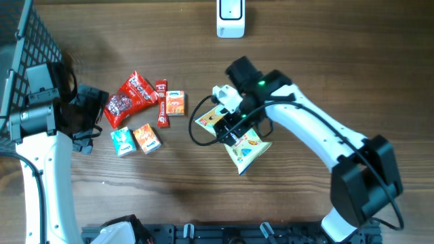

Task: Scan the item barcode
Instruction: 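Reach the right gripper to the wipes pack and grasp it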

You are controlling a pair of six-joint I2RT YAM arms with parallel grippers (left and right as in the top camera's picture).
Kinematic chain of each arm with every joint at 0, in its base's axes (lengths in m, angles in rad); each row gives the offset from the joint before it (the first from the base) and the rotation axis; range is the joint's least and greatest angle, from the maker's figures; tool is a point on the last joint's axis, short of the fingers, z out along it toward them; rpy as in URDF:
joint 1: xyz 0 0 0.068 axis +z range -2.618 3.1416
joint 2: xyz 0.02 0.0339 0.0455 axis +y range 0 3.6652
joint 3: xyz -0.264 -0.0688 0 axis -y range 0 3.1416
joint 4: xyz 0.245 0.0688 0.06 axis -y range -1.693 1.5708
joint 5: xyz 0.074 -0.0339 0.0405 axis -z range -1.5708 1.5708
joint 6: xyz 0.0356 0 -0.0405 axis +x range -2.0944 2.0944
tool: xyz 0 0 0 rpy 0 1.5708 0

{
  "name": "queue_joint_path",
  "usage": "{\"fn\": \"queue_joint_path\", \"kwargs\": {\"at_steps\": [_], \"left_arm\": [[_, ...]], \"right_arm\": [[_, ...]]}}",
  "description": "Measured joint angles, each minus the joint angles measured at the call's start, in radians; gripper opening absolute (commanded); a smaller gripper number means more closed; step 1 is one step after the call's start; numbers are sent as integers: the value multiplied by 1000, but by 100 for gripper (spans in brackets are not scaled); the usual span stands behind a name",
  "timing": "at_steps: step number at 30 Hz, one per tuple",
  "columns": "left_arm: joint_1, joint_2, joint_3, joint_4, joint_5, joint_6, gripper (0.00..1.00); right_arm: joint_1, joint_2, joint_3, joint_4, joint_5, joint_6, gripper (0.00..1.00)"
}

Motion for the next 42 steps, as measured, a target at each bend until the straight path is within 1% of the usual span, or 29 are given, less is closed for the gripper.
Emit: {"fn": "queue_joint_path", "kwargs": {"at_steps": [7, 15, 20, 23, 26, 27, 29, 30, 31, 38, 42], "left_arm": [[0, 0, 0, -2, 0, 0, 100], [0, 0, 0, -2, 0, 0, 100], [0, 0, 0, -2, 0, 0, 100], [0, 0, 0, -2, 0, 0, 100], [0, 0, 0, -2, 0, 0, 100], [0, 0, 0, -2, 0, 0, 100], [0, 0, 0, -2, 0, 0, 100], [0, 0, 0, -2, 0, 0, 100], [0, 0, 0, -2, 0, 0, 100], [0, 0, 0, -2, 0, 0, 100], [0, 0, 0, -2, 0, 0, 100]], "right_arm": [[26, 76, 0, 38, 126, 40, 100], [27, 172, 0, 83, 146, 48, 100], [27, 180, -1, 97, 147, 52, 100], [26, 180, -14, 151, 152, 52, 98], [27, 180, -27, 172, 160, 53, 55], [26, 180, -28, 177, 163, 55, 37], [23, 180, -29, 179, 163, 53, 16], [22, 179, -28, 180, 159, 55, 9], [22, 179, -27, 181, 156, 55, 4], [21, 171, -17, 174, 124, 71, 4], [20, 173, -2, 124, 30, 56, 4]]}}
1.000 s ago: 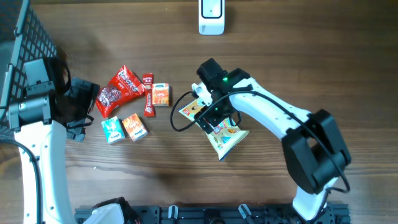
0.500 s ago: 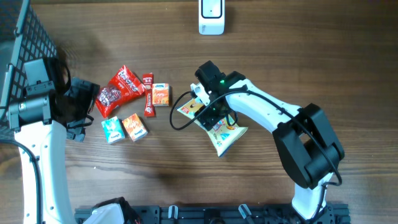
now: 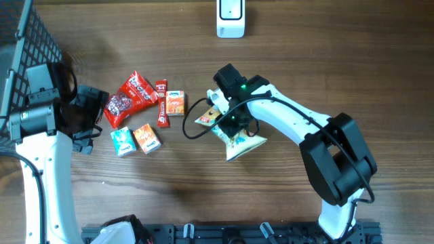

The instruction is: Scan the item barcode

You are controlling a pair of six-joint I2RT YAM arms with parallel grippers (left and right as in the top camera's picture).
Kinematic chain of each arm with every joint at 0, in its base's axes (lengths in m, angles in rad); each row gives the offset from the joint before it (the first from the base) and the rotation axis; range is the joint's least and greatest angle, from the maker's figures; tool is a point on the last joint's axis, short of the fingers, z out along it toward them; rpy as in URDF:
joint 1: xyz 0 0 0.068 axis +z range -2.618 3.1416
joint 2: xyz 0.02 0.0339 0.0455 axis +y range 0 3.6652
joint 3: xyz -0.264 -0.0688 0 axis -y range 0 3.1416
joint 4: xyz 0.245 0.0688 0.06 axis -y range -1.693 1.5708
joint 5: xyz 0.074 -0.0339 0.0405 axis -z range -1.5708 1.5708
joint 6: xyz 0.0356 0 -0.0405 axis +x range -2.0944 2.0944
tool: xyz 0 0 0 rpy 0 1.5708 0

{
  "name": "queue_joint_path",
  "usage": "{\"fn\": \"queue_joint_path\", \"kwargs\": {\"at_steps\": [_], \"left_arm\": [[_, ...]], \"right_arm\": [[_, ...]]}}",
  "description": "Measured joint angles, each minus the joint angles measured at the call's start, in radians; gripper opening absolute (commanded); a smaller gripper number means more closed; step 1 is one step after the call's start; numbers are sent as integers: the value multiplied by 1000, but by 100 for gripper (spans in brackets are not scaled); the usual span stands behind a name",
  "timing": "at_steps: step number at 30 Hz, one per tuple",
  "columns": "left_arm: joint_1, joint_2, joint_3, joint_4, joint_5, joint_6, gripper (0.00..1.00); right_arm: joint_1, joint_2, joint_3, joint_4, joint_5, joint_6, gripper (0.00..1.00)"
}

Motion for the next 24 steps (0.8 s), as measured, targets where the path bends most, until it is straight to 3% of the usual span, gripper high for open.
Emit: {"fn": "queue_joint_path", "kwargs": {"at_steps": [5, 12, 19, 24], "left_arm": [[0, 0, 0, 0, 0, 0, 100], [0, 0, 0, 0, 0, 0, 100], [0, 0, 0, 0, 0, 0, 100], [0, 0, 0, 0, 0, 0, 100]], "right_arm": [[-20, 0, 57, -100, -231, -69, 4], [-116, 0, 112, -110, -632, -190, 4], [-216, 8, 84, -23, -983, -243, 4], [-227, 106, 38, 81, -1210, -182, 4]]}}
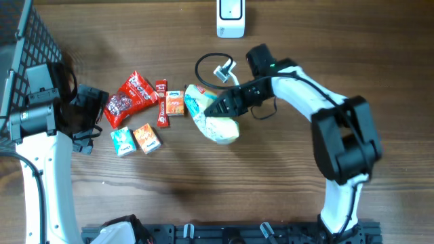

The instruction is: Scan the item barcode

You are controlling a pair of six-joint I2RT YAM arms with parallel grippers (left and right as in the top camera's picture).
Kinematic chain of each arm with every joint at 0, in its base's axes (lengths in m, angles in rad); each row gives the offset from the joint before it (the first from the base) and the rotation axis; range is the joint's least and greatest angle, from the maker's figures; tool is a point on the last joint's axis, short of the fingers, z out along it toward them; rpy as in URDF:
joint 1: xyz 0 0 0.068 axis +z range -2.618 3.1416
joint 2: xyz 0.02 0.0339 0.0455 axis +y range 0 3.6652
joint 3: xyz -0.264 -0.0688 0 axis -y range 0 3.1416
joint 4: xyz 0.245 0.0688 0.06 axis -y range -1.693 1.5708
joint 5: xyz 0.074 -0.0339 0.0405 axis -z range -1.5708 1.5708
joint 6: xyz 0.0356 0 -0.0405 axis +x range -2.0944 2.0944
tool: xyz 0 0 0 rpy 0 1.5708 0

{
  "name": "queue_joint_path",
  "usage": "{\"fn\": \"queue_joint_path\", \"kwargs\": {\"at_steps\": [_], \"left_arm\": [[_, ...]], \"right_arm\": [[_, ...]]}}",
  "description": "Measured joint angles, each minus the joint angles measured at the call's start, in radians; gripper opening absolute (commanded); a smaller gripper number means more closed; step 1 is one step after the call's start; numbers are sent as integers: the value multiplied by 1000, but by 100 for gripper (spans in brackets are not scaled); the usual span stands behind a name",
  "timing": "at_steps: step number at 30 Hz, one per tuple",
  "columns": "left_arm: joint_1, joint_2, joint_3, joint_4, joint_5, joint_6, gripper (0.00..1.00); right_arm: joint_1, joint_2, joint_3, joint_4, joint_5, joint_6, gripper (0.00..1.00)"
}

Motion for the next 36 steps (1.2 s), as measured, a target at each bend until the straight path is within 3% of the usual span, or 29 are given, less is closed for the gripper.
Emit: {"fn": "queue_joint_path", "kwargs": {"at_steps": [4, 5, 6, 7, 9, 11, 13, 22, 29, 33, 36], "left_arm": [[0, 0, 0, 0, 0, 0, 100], [0, 0, 0, 0, 0, 0, 100], [0, 0, 0, 0, 0, 0, 100], [0, 0, 0, 1, 0, 0, 100], [0, 0, 0, 4, 0, 0, 100], [0, 0, 0, 4, 0, 0, 100], [0, 0, 0, 4, 0, 0, 100], [0, 0, 0, 2, 0, 0, 100], [0, 0, 0, 0, 0, 0, 100], [0, 0, 0, 0, 0, 0, 100], [0, 0, 0, 0, 0, 0, 100]], "right_arm": [[3, 56, -18, 27, -53, 61, 9], [3, 58, -19, 45, -58, 78, 13], [3, 58, -19, 80, -64, 111, 27], [3, 58, -18, 123, -64, 147, 32], [3, 58, -18, 195, -40, 240, 36], [3, 58, -18, 224, -5, 313, 51], [3, 58, -18, 242, 46, 377, 56], [-20, 58, -10, 167, 311, 500, 62], [-35, -8, 194, -202, 684, 391, 68], [40, -110, 294, -221, 877, 358, 67], [127, -150, 312, -179, 919, 358, 67]]}}
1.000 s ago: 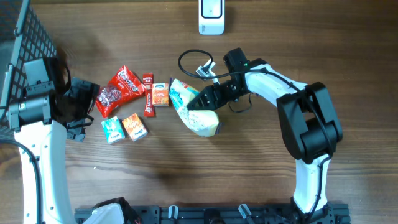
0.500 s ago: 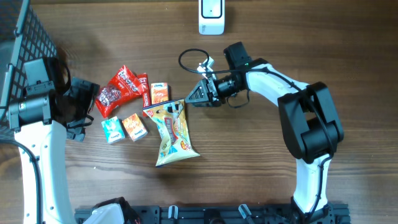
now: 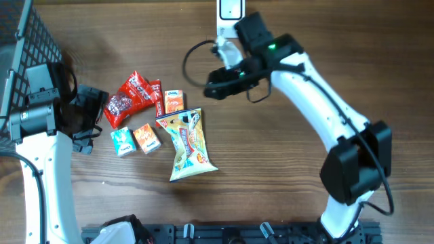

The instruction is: Scan the item barcode

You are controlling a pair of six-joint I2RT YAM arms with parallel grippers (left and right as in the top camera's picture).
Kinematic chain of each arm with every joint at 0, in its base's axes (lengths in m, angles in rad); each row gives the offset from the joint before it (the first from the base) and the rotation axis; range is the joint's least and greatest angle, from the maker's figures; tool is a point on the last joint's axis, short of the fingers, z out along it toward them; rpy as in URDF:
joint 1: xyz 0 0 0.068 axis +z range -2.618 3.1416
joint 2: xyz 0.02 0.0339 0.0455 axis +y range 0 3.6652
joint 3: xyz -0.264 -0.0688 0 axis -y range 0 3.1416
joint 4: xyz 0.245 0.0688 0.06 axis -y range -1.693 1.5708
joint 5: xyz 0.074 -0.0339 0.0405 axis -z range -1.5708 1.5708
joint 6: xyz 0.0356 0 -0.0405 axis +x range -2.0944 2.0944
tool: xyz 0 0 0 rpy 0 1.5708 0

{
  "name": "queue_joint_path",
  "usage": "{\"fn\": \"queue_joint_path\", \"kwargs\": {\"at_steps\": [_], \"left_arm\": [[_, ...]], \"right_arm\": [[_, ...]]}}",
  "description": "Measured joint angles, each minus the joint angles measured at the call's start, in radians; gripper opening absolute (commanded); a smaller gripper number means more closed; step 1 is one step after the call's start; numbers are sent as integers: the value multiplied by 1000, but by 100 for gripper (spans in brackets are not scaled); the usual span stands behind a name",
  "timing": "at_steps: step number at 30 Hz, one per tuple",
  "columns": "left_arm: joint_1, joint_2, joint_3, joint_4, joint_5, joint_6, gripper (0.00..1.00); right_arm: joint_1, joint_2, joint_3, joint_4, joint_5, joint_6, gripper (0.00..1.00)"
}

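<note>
A yellow snack bag (image 3: pixel 188 144) lies flat on the wooden table, printed side up, just right of the small snack pile. My right gripper (image 3: pixel 213 81) hovers above and to the right of it, near a white scanner (image 3: pixel 230 12) at the far edge. Its fingers look open and hold nothing. A black cable (image 3: pixel 192 57) loops beside it. My left gripper (image 3: pixel 95 120) rests at the left edge, open and empty, beside the pile.
A red candy bag (image 3: pixel 132 95), a red bar (image 3: pixel 160 102) and small orange and teal boxes (image 3: pixel 146 137) lie clustered at the left centre. A black wire basket (image 3: pixel 27 34) fills the far left corner.
My right gripper held the snack bag off the table at the centre. The bag now lies flat lower down beside the pile, and the gripper is empty up near the scanner.
The right gripper was first down on the snack bag at the table's centre, then still gripping it slightly further left. It then held the bag turned over next to the pile. Now the bag is let go and lies flat. The left arm never moved.
</note>
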Motion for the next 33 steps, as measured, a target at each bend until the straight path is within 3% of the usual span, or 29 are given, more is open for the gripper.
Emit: {"fn": "queue_joint_path", "kwargs": {"at_steps": [6, 16, 30, 32, 33], "left_arm": [[0, 0, 0, 0, 0, 0, 100], [0, 0, 0, 0, 0, 0, 100], [0, 0, 0, 0, 0, 0, 100], [0, 0, 0, 0, 0, 0, 100], [0, 0, 0, 0, 0, 0, 100]], "right_arm": [[112, 39, -18, 35, 11, 50, 69], [321, 55, -22, 36, 233, 297, 70], [404, 178, -23, 45, 386, 415, 71], [424, 186, -23, 43, 391, 426, 57], [431, 186, -23, 41, 399, 436, 35]]}}
